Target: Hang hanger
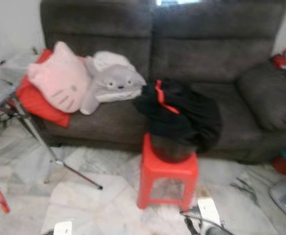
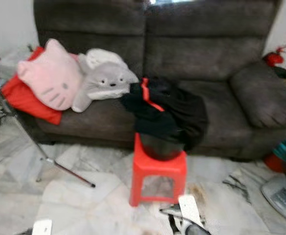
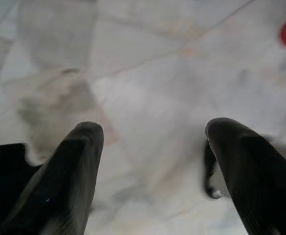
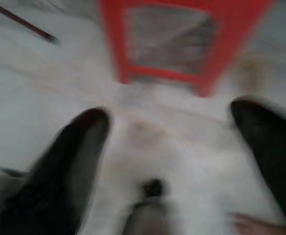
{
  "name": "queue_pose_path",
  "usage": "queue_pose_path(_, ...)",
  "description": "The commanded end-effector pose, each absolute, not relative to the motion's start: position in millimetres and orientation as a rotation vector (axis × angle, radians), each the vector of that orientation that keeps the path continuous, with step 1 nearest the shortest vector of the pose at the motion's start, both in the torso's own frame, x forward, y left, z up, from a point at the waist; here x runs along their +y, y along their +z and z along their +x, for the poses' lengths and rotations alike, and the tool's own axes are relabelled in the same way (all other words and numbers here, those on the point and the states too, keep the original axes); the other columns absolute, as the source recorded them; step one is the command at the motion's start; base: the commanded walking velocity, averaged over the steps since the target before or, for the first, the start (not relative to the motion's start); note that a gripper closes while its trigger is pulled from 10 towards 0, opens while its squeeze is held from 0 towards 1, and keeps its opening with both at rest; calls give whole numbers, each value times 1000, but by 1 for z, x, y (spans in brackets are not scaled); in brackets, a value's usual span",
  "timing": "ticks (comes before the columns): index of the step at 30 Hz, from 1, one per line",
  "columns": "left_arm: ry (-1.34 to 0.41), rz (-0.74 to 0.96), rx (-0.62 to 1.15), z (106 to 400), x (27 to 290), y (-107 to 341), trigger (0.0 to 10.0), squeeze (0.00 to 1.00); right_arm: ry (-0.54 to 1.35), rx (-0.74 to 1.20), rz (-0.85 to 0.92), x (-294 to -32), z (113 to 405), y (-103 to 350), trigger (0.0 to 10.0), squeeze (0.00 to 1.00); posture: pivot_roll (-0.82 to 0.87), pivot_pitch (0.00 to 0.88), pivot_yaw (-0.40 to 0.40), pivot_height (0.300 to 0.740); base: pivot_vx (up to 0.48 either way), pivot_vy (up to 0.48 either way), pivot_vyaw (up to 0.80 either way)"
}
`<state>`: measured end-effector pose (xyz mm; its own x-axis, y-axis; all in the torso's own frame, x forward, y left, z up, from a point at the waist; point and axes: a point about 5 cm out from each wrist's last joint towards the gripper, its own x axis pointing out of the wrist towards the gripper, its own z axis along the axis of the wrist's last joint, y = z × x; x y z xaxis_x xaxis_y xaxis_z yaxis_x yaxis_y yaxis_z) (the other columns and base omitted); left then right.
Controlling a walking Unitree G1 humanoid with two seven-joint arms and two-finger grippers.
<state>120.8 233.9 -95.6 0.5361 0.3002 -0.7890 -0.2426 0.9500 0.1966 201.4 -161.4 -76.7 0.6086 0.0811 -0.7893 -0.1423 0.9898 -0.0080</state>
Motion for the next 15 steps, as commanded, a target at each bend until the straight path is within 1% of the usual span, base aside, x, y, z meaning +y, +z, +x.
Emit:
queue_pose_path(1, 308, 46, 909, 136, 227, -92, 10000, 0, 89, 945, -86, -177, 192, -81, 10000, 0, -19, 0, 46, 740, 277, 0, -625)
queue_pose_path(10, 307, 47, 908, 136, 227, -92, 10000, 0, 88, 938, -87, -177, 192, -80, 10000, 0, -19, 0, 46, 740, 278, 0, 0)
queue_pose_path(14, 306, 54, 909, 136, 227, -92, 10000, 0, 90, 938, -92, -177, 193, -80, 10000, 0, -19, 0, 46, 740, 0, 0, 0)
queue_pose_path(15, 298, 59, 917, 134, 226, -93, 10000, 0, -6, 906, -12, -179, 192, -80, 10000, 0, -26, 0, 47, 740, 0, 0, 0)
